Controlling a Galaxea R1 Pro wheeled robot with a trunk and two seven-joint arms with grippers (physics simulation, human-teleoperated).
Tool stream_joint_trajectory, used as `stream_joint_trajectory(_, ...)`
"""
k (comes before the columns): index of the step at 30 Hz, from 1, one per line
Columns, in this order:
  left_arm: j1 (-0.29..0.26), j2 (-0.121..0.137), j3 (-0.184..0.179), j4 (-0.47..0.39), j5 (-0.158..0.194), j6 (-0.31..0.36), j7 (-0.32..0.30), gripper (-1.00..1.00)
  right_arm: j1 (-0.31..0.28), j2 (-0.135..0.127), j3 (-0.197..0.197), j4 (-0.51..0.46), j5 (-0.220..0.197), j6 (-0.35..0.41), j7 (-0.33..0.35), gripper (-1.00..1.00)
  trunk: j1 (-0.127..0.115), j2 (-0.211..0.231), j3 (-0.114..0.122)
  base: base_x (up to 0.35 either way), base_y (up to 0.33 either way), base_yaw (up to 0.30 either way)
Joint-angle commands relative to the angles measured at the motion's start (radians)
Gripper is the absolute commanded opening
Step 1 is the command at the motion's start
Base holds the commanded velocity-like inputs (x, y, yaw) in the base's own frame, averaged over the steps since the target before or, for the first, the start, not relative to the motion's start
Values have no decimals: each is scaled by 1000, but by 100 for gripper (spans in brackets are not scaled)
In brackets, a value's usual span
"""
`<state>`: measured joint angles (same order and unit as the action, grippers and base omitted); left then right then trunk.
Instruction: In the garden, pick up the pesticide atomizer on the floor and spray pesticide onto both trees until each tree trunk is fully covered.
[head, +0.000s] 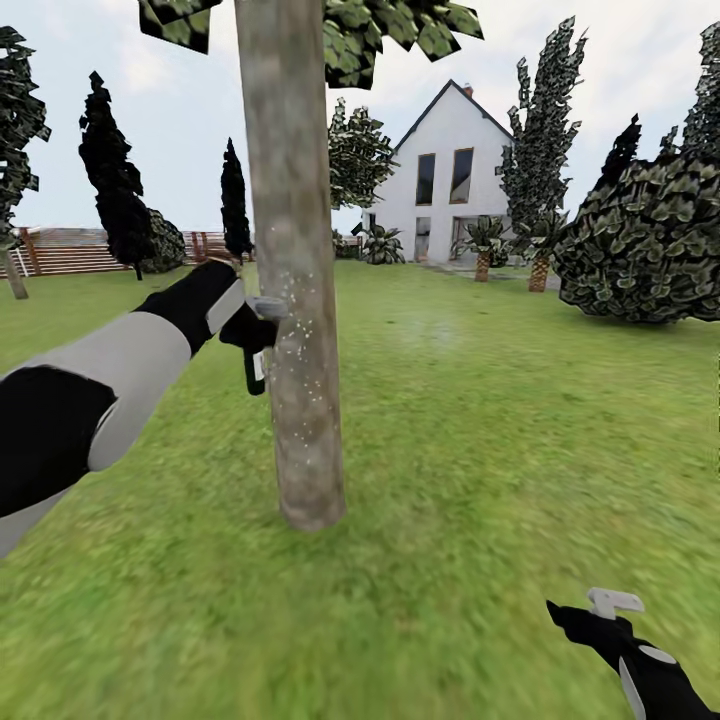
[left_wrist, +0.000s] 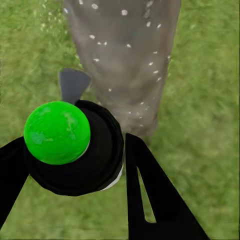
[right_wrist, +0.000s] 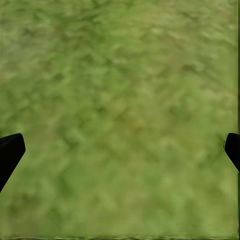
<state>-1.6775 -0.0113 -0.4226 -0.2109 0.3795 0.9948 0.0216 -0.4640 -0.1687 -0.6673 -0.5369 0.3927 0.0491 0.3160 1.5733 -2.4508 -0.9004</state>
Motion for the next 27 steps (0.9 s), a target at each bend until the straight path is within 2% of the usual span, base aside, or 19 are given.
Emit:
stream_joint_trajectory(1, 1, 0, 2, 13, 1, -1, 0, -100, 0, 0, 0, 0, 0, 0, 0, 100, 0, 0, 0, -138, 0, 0)
stream_joint_trajectory(3, 22, 3, 2, 22, 1, -6, -2, -100, 1, 0, -1, 0, 0, 0, -1, 100, 0, 0, 0, -53, 0, 0)
stream_joint_trajectory(4, 60, 3, 2, 23, 0, -11, -4, -100, 0, 0, -1, 0, 0, 0, -1, 100, 0, 0, 0, -19, 0, 0)
stream_joint_trajectory(5, 128, 3, 2, 24, -3, -35, -6, -100, 0, 0, -2, 0, 0, 0, -1, 100, 0, 0, 0, -6, 0, 0)
stream_joint_trajectory(7, 185, 4, 2, 24, -1, -92, -6, -100, 0, 0, -3, 0, 0, -1, -1, 100, 0, 0, 0, -2, 0, 36)
stream_joint_trajectory(9, 238, 4, 2, 24, 0, -119, -6, -100, 0, 0, -3, 0, 0, -1, -1, 100, 0, 0, 0, -1, 0, 171)
stream_joint_trajectory(11, 323, 4, 2, 24, 0, -195, -6, -100, 0, 0, -1, 0, 1, -1, -1, 100, 0, 0, 0, 0, 0, 243)
stream_joint_trajectory(14, 380, 4, 2, 24, 1, -238, -6, -100, 0, 1, 1, 0, 1, 0, -2, 100, 0, 0, 0, 0, 0, 259)
stream_joint_trajectory(16, 439, 2, 2, 24, 2, -280, -5, -100, 0, 5, 3, 0, 2, 0, -2, 100, 0, 0, 0, 0, -104, 226)
stream_joint_trajectory(19, 470, -1, 2, 24, 3, -300, -5, -100, 0, 1, 2, 0, 0, 0, 0, 100, 0, 0, 0, 0, -278, 57)
stream_joint_trajectory(20, 495, -1, 2, 24, 3, -306, -5, -100, 0, 3, 2, 0, 0, 1, 0, 100, 0, 0, 0, 0, -315, 10)
stream_joint_trajectory(24, 547, -1, 2, 25, 5, -403, -4, -100, 0, 4, 2, 0, 0, 2, 0, 100, 0, 0, 0, 0, -322, 3)
stream_joint_trajectory(27, 592, -1, 2, 25, 6, -429, -3, -100, 0, 5, 2, 0, 1, 2, 0, 100, 0, 0, 0, 0, -335, 77)
